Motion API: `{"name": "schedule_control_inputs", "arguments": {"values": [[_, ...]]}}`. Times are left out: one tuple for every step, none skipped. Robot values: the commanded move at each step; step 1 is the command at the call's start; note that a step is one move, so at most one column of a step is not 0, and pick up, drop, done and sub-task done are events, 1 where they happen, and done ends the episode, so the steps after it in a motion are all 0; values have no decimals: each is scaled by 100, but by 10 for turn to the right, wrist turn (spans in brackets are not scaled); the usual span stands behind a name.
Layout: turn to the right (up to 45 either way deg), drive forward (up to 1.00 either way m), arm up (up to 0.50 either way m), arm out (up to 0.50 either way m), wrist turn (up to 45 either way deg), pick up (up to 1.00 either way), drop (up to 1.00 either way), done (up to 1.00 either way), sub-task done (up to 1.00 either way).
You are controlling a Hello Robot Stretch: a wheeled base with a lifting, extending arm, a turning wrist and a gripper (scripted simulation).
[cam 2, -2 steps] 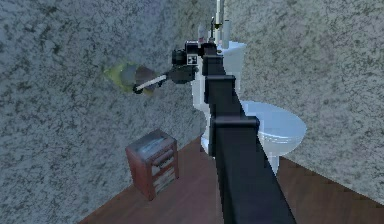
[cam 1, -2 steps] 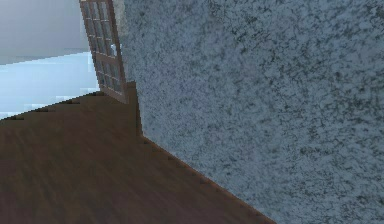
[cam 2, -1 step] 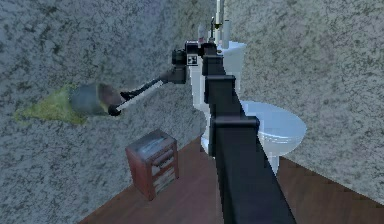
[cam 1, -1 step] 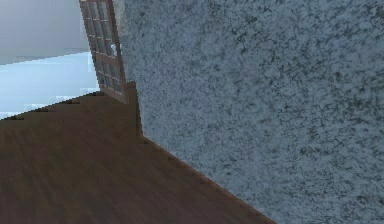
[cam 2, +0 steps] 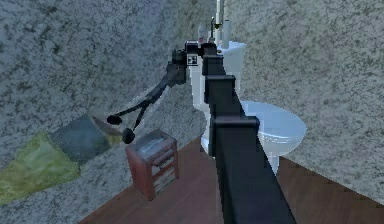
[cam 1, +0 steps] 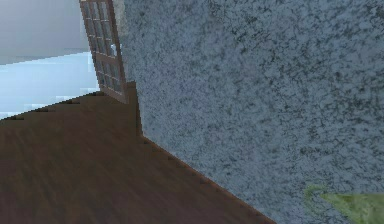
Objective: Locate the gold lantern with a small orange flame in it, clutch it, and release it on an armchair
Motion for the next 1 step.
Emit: {"name": "schedule_control_inputs", "arguments": {"values": [[0, 0, 0, -46, 0, 0, 0, 0, 0]]}}
